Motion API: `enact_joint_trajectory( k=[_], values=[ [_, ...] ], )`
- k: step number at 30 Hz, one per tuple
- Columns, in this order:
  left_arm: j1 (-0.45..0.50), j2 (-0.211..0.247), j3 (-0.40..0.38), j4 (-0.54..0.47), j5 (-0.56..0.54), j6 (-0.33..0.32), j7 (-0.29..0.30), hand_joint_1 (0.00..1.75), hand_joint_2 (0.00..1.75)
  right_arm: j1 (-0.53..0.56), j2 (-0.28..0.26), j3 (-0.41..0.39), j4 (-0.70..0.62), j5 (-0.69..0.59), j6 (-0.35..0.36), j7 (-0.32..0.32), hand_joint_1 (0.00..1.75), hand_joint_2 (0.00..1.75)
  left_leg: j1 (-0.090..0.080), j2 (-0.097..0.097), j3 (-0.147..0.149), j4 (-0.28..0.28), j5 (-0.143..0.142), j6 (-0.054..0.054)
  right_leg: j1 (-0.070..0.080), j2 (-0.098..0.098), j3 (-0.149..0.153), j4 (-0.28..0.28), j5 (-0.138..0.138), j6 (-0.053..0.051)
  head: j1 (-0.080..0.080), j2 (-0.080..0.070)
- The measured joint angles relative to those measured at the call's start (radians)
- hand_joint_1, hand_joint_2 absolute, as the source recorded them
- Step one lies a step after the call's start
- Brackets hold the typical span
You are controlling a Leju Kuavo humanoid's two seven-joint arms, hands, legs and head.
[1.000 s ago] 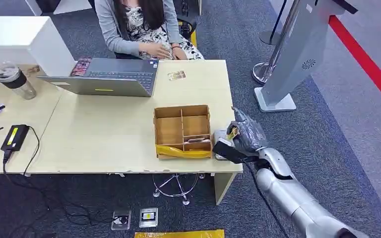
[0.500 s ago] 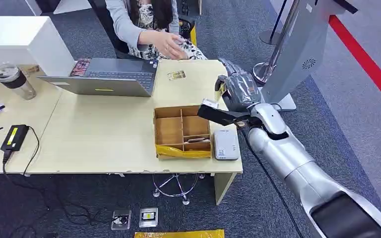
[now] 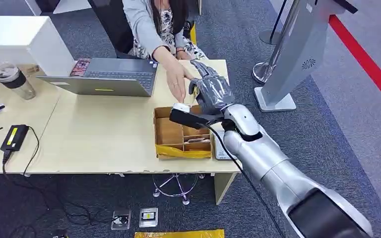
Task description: Pass the card to the sensor for recognition and then transmit it.
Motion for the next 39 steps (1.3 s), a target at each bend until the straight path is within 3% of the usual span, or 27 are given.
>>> enact_joint_trajectory(
  k=[14, 15, 16, 22, 31, 39],
  values=[
    [0.01, -0.01, -0.007, 0.0, 0.014, 0.005, 0.022, 0.0, 0.0, -0.001, 0.06, 0.011, 0.026, 0.034, 0.005, 0.017, 1.75, 1.75, 0.0, 0.0, 0.0, 0.0, 0.0, 0.0, 0.0, 0.0, 0.0, 0.0, 0.0, 0.0, 0.0, 0.0],
    [0.01, -0.01, -0.007, 0.0, 0.016, 0.006, 0.022, 0.0, 0.0, -0.001, 0.063, 0.011, 0.026, 0.037, 0.005, 0.016, 0.58, 1.75, 0.0, 0.0, -0.001, 0.0, 0.0, 0.0, 0.0, 0.0, 0.0, 0.0, 0.0, 0.0, 0.0, 0.0],
    [0.01, -0.01, -0.007, 0.0, 0.022, 0.008, 0.022, 0.0, 0.0, -0.001, 0.066, 0.011, 0.027, 0.041, 0.005, 0.014, 0.0, 0.0, 0.0, 0.0, -0.001, 0.0, 0.0, 0.0, 0.0, 0.0, -0.001, 0.0, 0.0, 0.0, 0.0, 0.0],
    [0.01, -0.01, -0.006, 0.0, 0.041, 0.021, 0.029, 0.0, 0.0, -0.002, 0.09, 0.01, 0.036, 0.047, 0.018, -0.006, 0.0, 0.0, 0.0, 0.0, -0.001, 0.0, 0.0, 0.0, 0.0, 0.0, -0.001, 0.0, 0.0, 0.0, 0.0, 0.0],
    [0.011, -0.01, -0.006, 0.0, 0.053, 0.02, 0.042, 0.0, 0.0, -0.007, 0.133, 0.011, 0.05, 0.098, 0.056, 0.024, 0.0, 0.0, 0.0, 0.0, -0.001, 0.0, 0.0, 0.0, 0.0, 0.0, -0.001, 0.0, 0.0, 0.0, 0.0, 0.0],
    [0.015, -0.009, -0.006, 0.0, 0.066, 0.012, 0.062, 0.0, 0.0, -0.002, 0.092, 0.008, 0.013, 0.172, 0.084, 0.085, 0.0, 0.0, 0.0, 0.0, -0.001, 0.0, 0.0, 0.0, 0.0, 0.0, -0.001, 0.0, 0.0, 0.0, 0.0, 0.0]
  ],
)
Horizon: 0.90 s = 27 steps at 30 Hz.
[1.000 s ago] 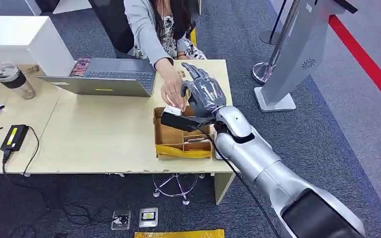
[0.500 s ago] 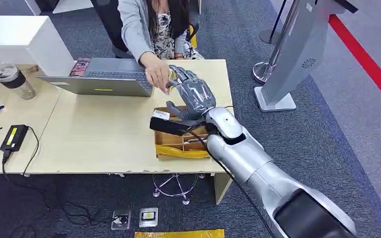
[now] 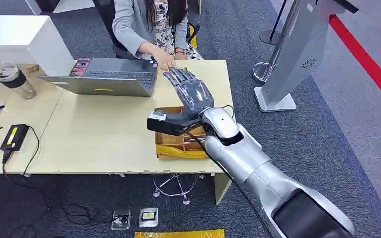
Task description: Pass the card to the sensor for recognition and then transmit it.
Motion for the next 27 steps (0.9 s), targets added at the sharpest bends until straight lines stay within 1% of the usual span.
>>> enact_joint_trajectory(
  k=[2, 6, 7, 8, 10, 11, 14, 18, 19, 22, 27],
  values=[
    [0.0, 0.0, 0.0, 0.0, 0.009, 0.0, 0.002, 0.0, 0.0, 0.005, -0.019, -0.001, -0.026, 0.021, 0.016, 0.012, 0.0, 0.0, 0.0, 0.0, 0.0, 0.0, 0.0, 0.0, 0.0, 0.0, 0.0, 0.0, 0.0, 0.0, 0.0, 0.0],
    [0.004, 0.003, 0.0, 0.0, 0.025, 0.003, 0.006, 0.0, 0.0, 0.045, -0.08, -0.019, -0.128, 0.041, 0.114, 0.056, 0.0, 0.0, 0.0, 0.0, 0.0, 0.0, 0.0, 0.0, 0.0, 0.0, 0.0, 0.0, 0.0, 0.0, 0.0, 0.0],
    [0.005, 0.003, 0.0, 0.0, 0.026, 0.003, 0.006, 0.0, 0.0, 0.052, -0.083, -0.019, -0.133, 0.042, 0.118, 0.057, 0.0, 0.0, 0.0, 0.0, 0.0, 0.0, 0.0, 0.0, 0.0, 0.0, 0.0, 0.0, 0.0, 0.0, 0.0, 0.0],
    [0.007, 0.005, 0.0, 0.0, 0.028, 0.004, 0.008, 0.0, 0.0, 0.063, -0.115, -0.024, -0.19, 0.042, 0.15, 0.069, 0.0, 0.0, 0.0, 0.002, 0.0, 0.0, 0.0, 0.0, 0.0, 0.0, -0.001, 0.0, 0.0, 0.0, 0.0, 0.0],
    [0.007, 0.008, 0.0, 0.0, 0.032, 0.005, 0.008, 0.0, 0.0, 0.071, -0.134, -0.029, -0.227, 0.04, 0.172, 0.079, 0.0, 0.0, 0.0, 0.003, 0.0, 0.0, 0.0, 0.0, 0.0, 0.002, -0.001, 0.0, 0.0, 0.0, 0.0, 0.0],
    [0.006, 0.008, 0.0, 0.0, 0.037, 0.006, 0.008, 0.0, 0.0, 0.086, -0.152, -0.037, -0.262, 0.036, 0.183, 0.087, 0.0, 0.0, 0.0, 0.003, 0.001, 0.0, 0.0, 0.0, 0.0, 0.002, -0.001, 0.0, 0.0, 0.0, 0.0, 0.0],
    [0.01, 0.01, 0.0, 0.0, 0.047, 0.011, 0.008, 0.0, 0.0, 0.127, -0.205, -0.049, -0.383, 0.028, 0.2, 0.112, 0.0, 0.0, 0.0, 0.002, 0.0, 0.0, 0.0, 0.0, 0.0, 0.001, -0.001, 0.0, 0.0, 0.0, 0.0, 0.0],
    [0.008, 0.014, 0.0, 0.0, 0.055, 0.016, 0.01, 0.0, 0.0, 0.158, -0.253, -0.066, -0.499, 0.019, 0.22, 0.138, 0.0, 0.0, 0.0, 0.003, 0.0, 0.0, -0.001, -0.001, 0.0, 0.003, -0.001, 0.0, 0.001, -0.001, 0.0, 0.0],
    [0.009, 0.014, 0.0, 0.0, 0.058, 0.018, 0.011, 0.0, 0.0, 0.164, -0.261, -0.069, -0.514, 0.014, 0.224, 0.142, 0.0, 0.0, 0.0, 0.003, 0.0, 0.0, -0.001, -0.001, 0.0, 0.003, -0.001, 0.0, 0.001, -0.001, 0.0, 0.0],
    [0.01, 0.014, 0.001, 0.0, 0.07, 0.032, 0.02, 0.0, 0.0, 0.189, -0.295, -0.078, -0.615, -0.004, 0.247, 0.158, 0.0, 0.0, 0.0, 0.004, 0.0, 0.0, -0.001, -0.001, 0.0, 0.003, -0.001, 0.0, 0.001, -0.001, 0.0, 0.0],
    [0.01, 0.014, 0.002, 0.0, 0.087, 0.05, 0.034, 0.0, 0.0, 0.22, -0.33, -0.092, -0.733, -0.049, 0.283, 0.185, 0.0, 0.0, 0.0, 0.003, 0.0, 0.0, 0.0, -0.001, 0.0, 0.003, -0.001, 0.0, 0.001, -0.001, 0.0, 0.0]
  ],
)
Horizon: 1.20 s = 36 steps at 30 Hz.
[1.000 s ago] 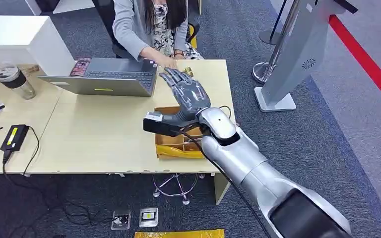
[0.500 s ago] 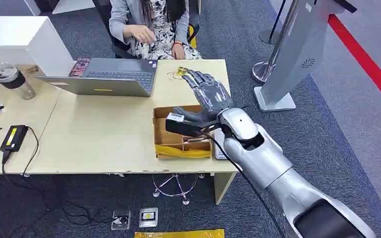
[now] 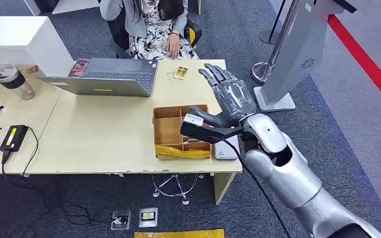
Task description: Pass the card to the sensor for recognition and then transmit it.
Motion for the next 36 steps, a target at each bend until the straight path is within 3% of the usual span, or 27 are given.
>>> enact_joint_trajectory(
  k=[7, 8, 20, 23, 29, 36],
  values=[
    [0.0, 0.0, 0.002, 0.0, 0.007, 0.006, 0.006, 0.0, 0.0, 0.056, -0.054, -0.003, -0.122, -0.018, 0.065, 0.036, 0.0, 0.0, 0.0, 0.0, 0.0, 0.0, 0.0, 0.0, 0.0, 0.0, 0.0, 0.0, 0.0, 0.0, 0.0, 0.0],
    [0.0, 0.0, 0.002, 0.0, 0.007, 0.005, 0.006, 0.0, 0.0, 0.064, -0.062, -0.003, -0.135, -0.019, 0.066, 0.042, 0.0, 1.75, 0.0, 0.0, 0.0, 0.0, 0.0, 0.0, 0.0, 0.0, 0.0, 0.0, 0.0, 0.0, 0.001, 0.0],
    [-0.002, 0.0, 0.004, 0.0, 0.011, 0.006, 0.006, 0.0, 0.0, 0.117, -0.121, 0.005, -0.257, -0.093, 0.071, 0.092, 0.0, 1.75, 0.0, 0.0, 0.0, 0.0, 0.0, 0.0, 0.0, 0.0, 0.0, 0.0, 0.0, 0.0, 0.0, 0.0],
    [-0.002, 0.0, 0.005, 0.0, 0.013, 0.01, 0.006, 0.0, 0.0, 0.139, -0.123, 0.013, -0.263, -0.102, 0.055, 0.103, 0.0, 1.75, 0.0, 0.0, 0.0, 0.0, 0.0, 0.0, 0.0, 0.0, 0.0, 0.0, 0.0, 0.0, 0.0, 0.0],
    [-0.003, 0.0, 0.005, 0.0, 0.01, 0.005, 0.006, 0.0, 0.0, 0.161, -0.116, 0.055, -0.262, -0.098, 0.102, 0.16, 0.0, 1.75, 0.0, 0.0, -0.001, 0.0, 0.0, 0.0, 0.0, 0.0, 0.0, 0.0, 0.0, 0.0, 0.0, 0.0],
    [-0.006, -0.002, 0.005, 0.0, -0.002, 0.002, 0.006, 0.0, 0.0, 0.168, -0.105, 0.086, -0.248, -0.044, 0.052, 0.171, 0.0, 1.75, 0.0, 0.0, -0.001, 0.0, 0.0, 0.0, 0.0, 0.0, 0.0, 0.0, 0.0, 0.0, 0.0, 0.0]
  ],
)
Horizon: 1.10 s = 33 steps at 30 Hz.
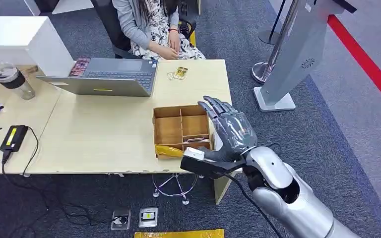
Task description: Pass the card to the sensor for recognition and then transmit it.
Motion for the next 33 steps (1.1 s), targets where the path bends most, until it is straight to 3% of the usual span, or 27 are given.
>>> enact_joint_trajectory(
  k=[14, 33],
  values=[
    [-0.002, -0.005, -0.002, 0.0, -0.03, -0.016, -0.019, 0.0, 0.0, -0.026, 0.061, 0.019, 0.136, 0.096, -0.031, -0.013, 0.0, 1.75, 0.0, 0.0, 0.0, 0.0, 0.0, 0.0, 0.0, 0.0, 0.0, 0.0, 0.0, 0.0, 0.0, 0.0],
    [-0.006, -0.005, -0.002, 0.0, -0.046, -0.028, -0.021, 0.0, 0.0, -0.094, 0.224, 0.032, 0.489, 0.184, -0.145, -0.044, 0.0, 1.75, 0.0, -0.001, -0.001, 0.0, 0.0, 0.0, 0.0, -0.002, 0.0, 0.0, 0.0, 0.0, 0.0, 0.0]
  ],
)
